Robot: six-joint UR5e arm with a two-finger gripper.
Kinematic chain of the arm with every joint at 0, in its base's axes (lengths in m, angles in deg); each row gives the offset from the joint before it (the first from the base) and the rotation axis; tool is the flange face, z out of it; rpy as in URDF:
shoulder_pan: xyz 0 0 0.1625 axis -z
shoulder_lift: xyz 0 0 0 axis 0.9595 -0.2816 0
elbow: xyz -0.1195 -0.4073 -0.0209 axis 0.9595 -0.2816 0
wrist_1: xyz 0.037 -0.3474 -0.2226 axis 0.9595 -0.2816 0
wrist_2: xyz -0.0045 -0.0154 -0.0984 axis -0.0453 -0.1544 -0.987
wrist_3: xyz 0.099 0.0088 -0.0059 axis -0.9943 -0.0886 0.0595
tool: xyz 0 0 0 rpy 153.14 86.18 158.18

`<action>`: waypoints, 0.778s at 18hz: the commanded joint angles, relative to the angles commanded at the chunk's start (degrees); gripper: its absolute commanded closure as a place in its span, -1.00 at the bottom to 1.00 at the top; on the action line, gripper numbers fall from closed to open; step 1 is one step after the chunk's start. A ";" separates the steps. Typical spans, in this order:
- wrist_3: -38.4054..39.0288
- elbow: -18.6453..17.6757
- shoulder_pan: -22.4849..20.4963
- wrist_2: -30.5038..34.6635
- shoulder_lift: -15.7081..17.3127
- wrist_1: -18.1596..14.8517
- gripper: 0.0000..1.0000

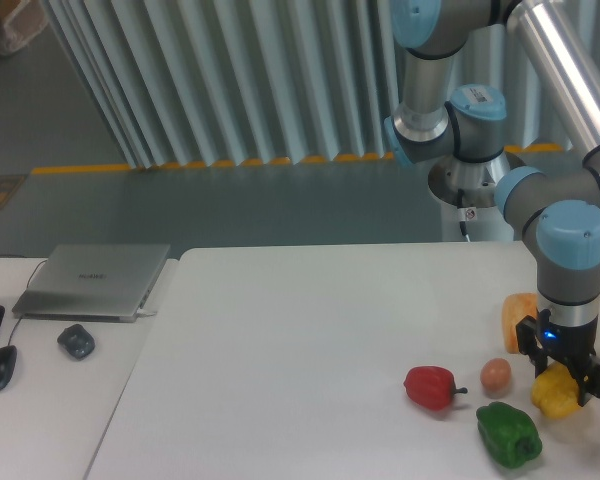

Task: Place the yellow pepper on the table
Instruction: 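Lower the yellow pepper onto the table and open the gripper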

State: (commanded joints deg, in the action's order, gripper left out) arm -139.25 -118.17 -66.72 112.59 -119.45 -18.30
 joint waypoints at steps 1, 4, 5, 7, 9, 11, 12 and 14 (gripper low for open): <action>-0.17 0.00 0.00 -0.09 0.00 0.00 -0.44; -0.18 0.18 0.00 0.00 0.00 0.09 -1.00; -0.61 0.18 0.00 0.00 0.17 0.09 -1.00; -0.62 0.18 0.00 0.00 0.35 0.09 -1.00; -0.62 0.70 0.00 0.00 0.26 0.17 -1.00; -0.79 2.45 -0.17 -0.09 0.61 0.18 -1.00; -1.92 4.98 -0.26 -0.09 0.70 0.18 -1.00; -8.40 6.59 -0.26 0.17 1.23 0.09 -1.00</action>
State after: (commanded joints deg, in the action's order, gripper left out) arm -147.65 -111.58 -66.98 112.76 -118.22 -18.21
